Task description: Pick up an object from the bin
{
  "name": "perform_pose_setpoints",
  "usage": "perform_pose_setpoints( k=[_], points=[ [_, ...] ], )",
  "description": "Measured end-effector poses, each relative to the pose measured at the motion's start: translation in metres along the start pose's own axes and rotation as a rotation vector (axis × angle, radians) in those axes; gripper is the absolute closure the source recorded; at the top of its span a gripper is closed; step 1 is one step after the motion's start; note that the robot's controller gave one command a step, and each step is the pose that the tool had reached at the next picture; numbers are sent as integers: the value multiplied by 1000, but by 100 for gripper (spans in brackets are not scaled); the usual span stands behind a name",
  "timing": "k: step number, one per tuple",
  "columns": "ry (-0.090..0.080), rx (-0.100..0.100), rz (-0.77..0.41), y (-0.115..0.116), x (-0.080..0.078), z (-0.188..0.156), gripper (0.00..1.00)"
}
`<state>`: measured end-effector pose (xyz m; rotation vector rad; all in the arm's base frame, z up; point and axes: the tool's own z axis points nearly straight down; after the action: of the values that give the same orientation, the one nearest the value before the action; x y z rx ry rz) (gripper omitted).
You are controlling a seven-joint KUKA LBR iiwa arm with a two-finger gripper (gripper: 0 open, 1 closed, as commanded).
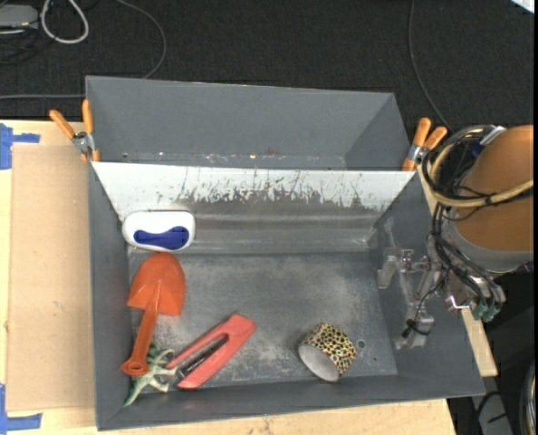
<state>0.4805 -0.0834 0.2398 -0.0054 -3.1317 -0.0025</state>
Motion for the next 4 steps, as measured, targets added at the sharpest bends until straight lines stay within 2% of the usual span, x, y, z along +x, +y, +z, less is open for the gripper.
perform_pose_setpoints(
  k=[1,2,3,4],
  points=[
    [-8,1,-5,1,-2,-4,0],
    [-8,1,19,23,5,145,0],
    [-19,3,15,30,8,79,0],
    [-9,0,52,65,4,141,0]
  ],
)
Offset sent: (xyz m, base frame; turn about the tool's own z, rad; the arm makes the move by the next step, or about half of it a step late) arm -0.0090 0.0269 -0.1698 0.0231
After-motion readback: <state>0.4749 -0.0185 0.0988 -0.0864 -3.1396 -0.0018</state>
